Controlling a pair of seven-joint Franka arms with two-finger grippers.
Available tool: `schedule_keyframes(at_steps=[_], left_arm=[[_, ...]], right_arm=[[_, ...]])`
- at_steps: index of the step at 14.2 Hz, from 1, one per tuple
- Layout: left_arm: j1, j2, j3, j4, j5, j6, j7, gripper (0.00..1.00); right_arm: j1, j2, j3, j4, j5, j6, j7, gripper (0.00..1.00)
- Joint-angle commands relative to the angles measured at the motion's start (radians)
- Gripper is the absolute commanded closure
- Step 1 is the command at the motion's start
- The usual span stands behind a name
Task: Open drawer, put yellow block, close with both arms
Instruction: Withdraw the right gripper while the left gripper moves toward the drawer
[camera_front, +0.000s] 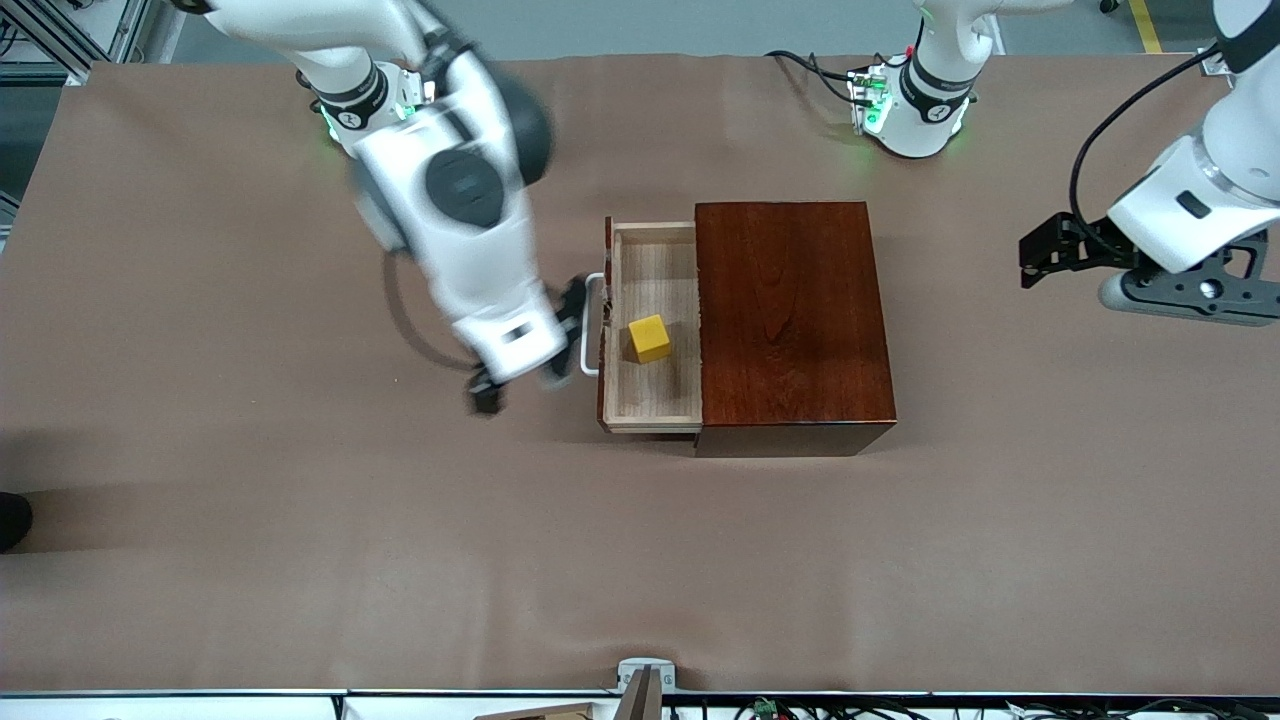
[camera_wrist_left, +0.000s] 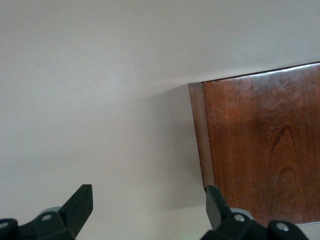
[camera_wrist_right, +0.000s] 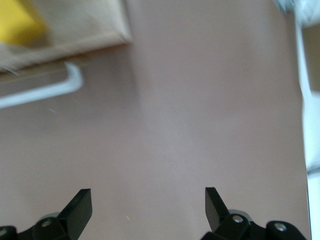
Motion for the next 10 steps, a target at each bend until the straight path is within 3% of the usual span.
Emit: schedule_keyframes(at_steps=[1,8,10], left_arm=[[-0.044,0.004,-0.003,0.006,-0.009,0.003,0.0,0.0],[-0.265,0.013,-0.044,0.012,-0.022,0.009,0.023,0.0],[-0.294,0.024,-0.092,0.012,-0.094,0.017,0.024,0.0]], right_arm=[[-0.121,-0.038,0.019,-0.024,0.021,-0.001,0.111,0.0],[-0.233,-0.15,0.004,-0.062,0.027,-0.097,0.405,0.0],[-0.23,-0.211,-0.08,-0.108,0.089,-0.094,0.432,0.0]])
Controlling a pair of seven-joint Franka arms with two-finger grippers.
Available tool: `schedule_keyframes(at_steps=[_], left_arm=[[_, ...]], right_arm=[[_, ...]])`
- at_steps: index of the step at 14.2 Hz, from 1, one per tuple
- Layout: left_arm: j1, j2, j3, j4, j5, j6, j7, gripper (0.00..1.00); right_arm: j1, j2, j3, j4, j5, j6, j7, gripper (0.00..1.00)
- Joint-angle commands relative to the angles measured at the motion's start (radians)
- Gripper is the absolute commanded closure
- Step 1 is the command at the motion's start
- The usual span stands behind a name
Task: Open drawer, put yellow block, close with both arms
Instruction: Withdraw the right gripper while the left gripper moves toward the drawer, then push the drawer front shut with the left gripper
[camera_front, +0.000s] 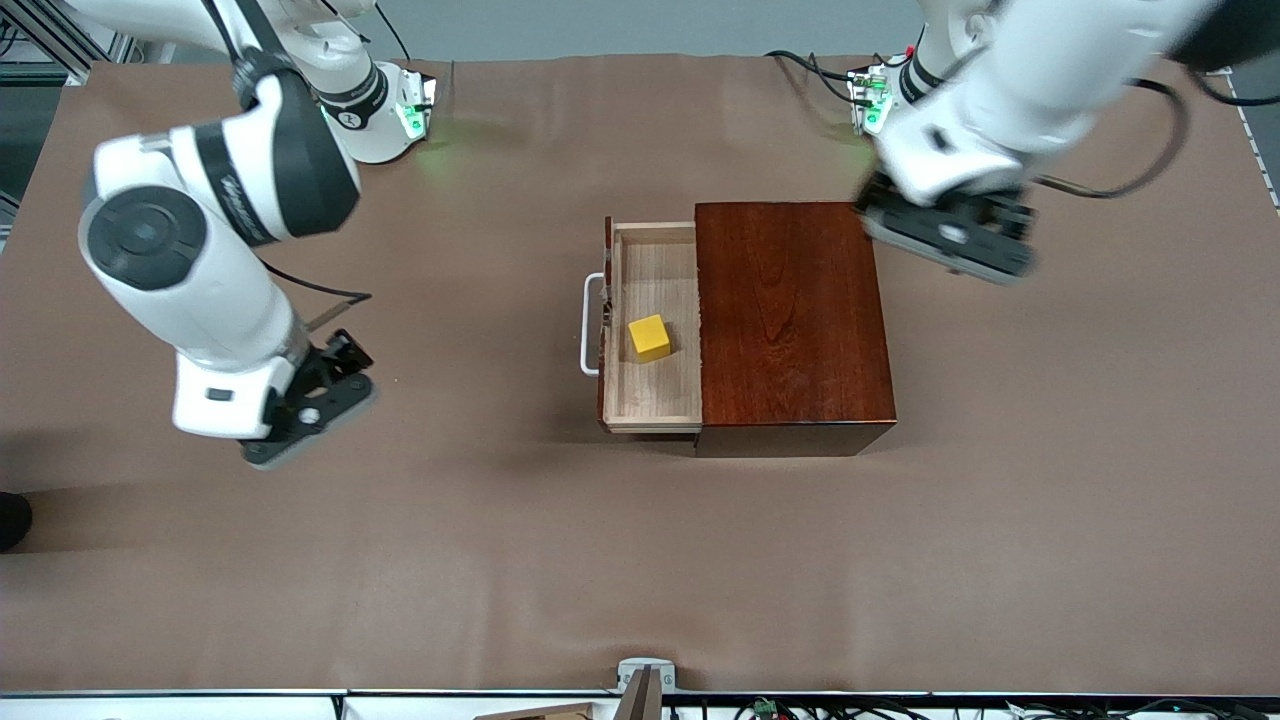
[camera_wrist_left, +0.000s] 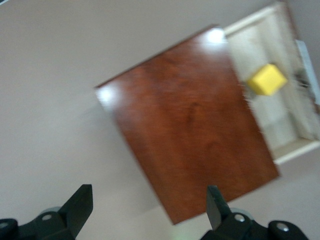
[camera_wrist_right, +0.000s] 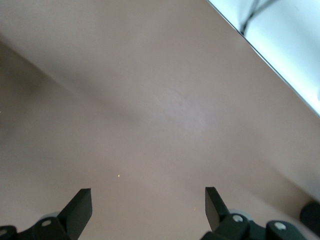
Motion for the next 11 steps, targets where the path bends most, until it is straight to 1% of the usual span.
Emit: schedule_keyframes(at_steps=[1,3,4,5,6,8,11], left_arm=[[-0.028,0.034,-0.064,0.022,-0.065,0.039,0.035,0.0],[-0.033,0.088,-0.141,0.034,-0.071,0.117,0.159,0.0],[-0.037,0.121,-0.181,0.042,-0.071,0.161,0.234,0.0],[-0.053,0.155,-0.21,0.045,-0.069,0.212,0.274,0.0],[-0.082,0.197,-0.219,0.055,-0.069,0.275,0.299,0.0],[-0.164,0.287,-0.215,0.094,-0.063,0.393,0.363,0.0],[-0.235,0.395,-0.207,0.117,-0.039,0.523,0.419,0.0]], right_arm=[[-0.015,-0.115,-0.112,-0.101,0.126,0.002,0.035,0.0],[-0.018,-0.189,-0.233,-0.161,0.227,0.003,0.035,0.0],[-0.024,-0.218,-0.272,-0.182,0.265,0.003,0.035,0.0],[-0.032,-0.235,-0.298,-0.193,0.282,-0.003,0.037,0.0],[-0.055,-0.253,-0.301,-0.209,0.284,-0.01,0.037,0.0],[-0.09,-0.293,-0.3,-0.235,0.286,-0.029,0.057,0.0],[-0.11,-0.333,-0.298,-0.262,0.286,-0.072,0.124,0.0]])
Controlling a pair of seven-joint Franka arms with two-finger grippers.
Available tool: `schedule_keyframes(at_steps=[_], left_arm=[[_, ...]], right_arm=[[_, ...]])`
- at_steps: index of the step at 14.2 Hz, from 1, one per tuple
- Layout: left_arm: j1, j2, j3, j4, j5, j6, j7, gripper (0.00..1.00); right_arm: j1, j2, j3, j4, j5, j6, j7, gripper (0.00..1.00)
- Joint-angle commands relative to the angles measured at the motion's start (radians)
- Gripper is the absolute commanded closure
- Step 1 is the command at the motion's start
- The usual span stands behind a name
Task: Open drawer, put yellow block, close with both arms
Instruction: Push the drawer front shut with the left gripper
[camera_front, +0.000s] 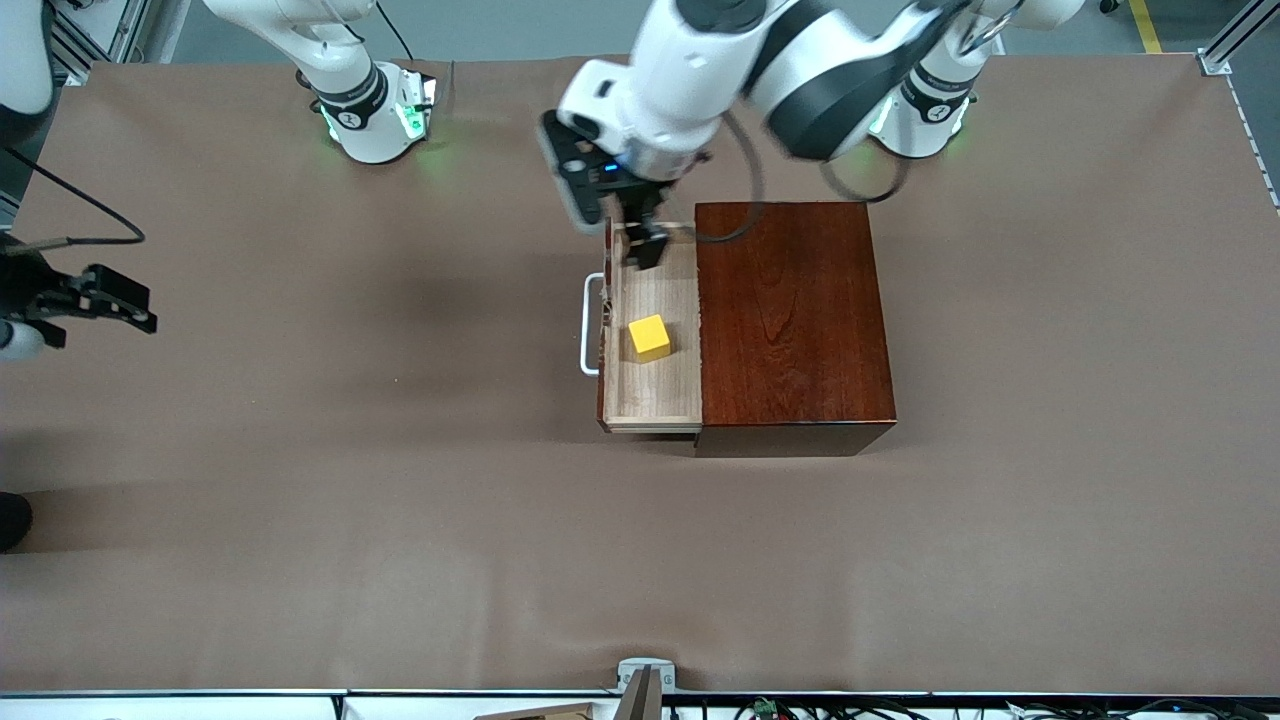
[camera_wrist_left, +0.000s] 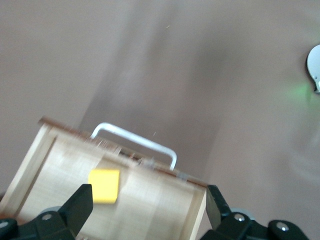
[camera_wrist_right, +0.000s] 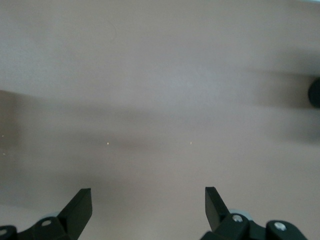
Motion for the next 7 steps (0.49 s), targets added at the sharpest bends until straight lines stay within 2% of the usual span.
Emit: schedule_keyframes(at_steps=[1,7], left_arm=[[-0.054,0.118,0.006,0.067,0.047,0.091,0.106,0.0],[-0.098,0.256,0.006,0.067,0.24,0.185,0.242,0.0]], right_arm=[[-0.038,-0.071,0.019,-0.072,0.023,-0.014,0.053,0.0],[-0.038,-0.128,0.019,-0.082,0.023,-0.084,0.106,0.0]])
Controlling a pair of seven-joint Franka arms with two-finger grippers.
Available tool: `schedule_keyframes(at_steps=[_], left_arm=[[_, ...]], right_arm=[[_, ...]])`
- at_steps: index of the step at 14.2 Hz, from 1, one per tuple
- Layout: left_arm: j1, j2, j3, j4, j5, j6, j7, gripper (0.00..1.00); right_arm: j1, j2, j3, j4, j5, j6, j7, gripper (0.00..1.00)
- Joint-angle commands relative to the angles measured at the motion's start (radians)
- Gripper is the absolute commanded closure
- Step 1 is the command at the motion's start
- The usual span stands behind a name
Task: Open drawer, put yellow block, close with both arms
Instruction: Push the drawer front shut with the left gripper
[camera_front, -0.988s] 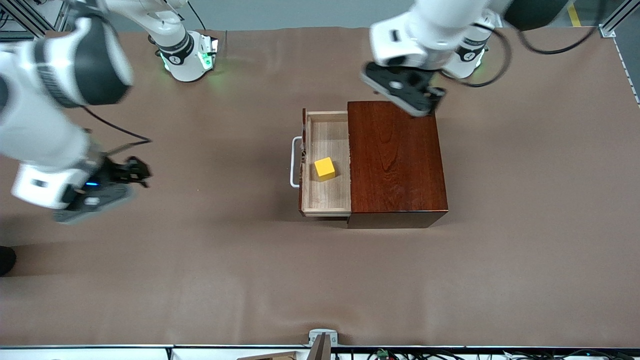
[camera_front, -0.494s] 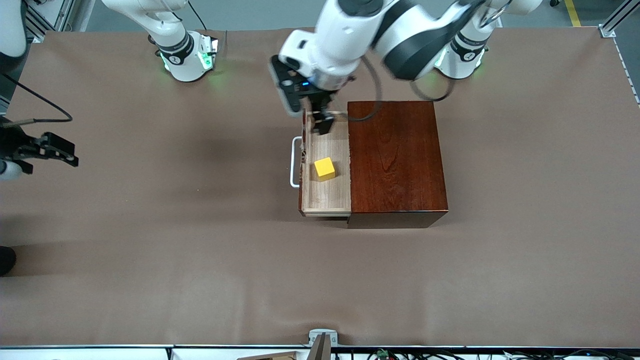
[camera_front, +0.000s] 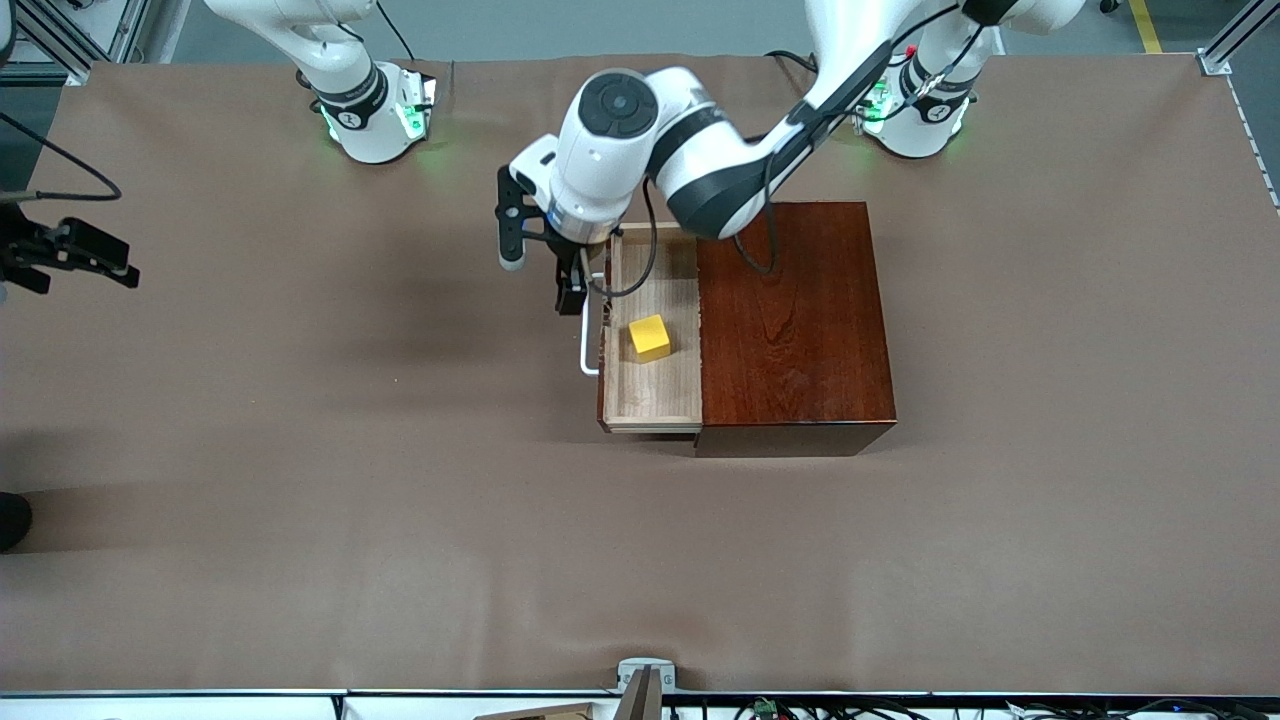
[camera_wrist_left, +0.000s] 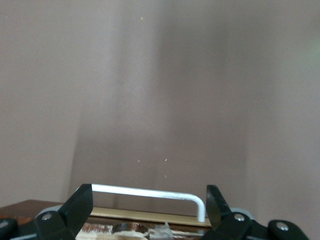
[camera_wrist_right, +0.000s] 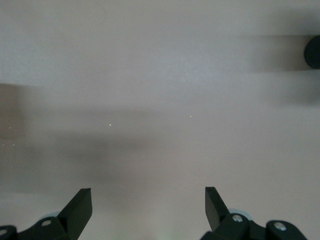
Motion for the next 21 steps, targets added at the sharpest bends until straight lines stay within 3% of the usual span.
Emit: schedule_keyframes(at_steps=[1,9,15,21], left_arm=[[-0.016,0.047,0.005,0.039,0.086,0.006,0.04,0.0],[-0.016,0.072,0.025,0.031,0.123,-0.013,0.038,0.0],[-0.075,0.076,0.107,0.031,0.13,-0.065,0.038,0.0],[-0.077,0.092,0.113,0.031,0.142,-0.073,0.042,0.0]], right_arm=[[-0.016,-0.04,0.017,-0.035,0.023,0.001,0.036,0.0],[-0.019,-0.051,0.016,-0.027,0.032,-0.002,0.079,0.0],[0.009,-0.051,0.017,-0.026,0.06,-0.021,0.188,0.0],[-0.002,-0.051,0.011,-0.017,0.058,-0.038,0.185,0.0]])
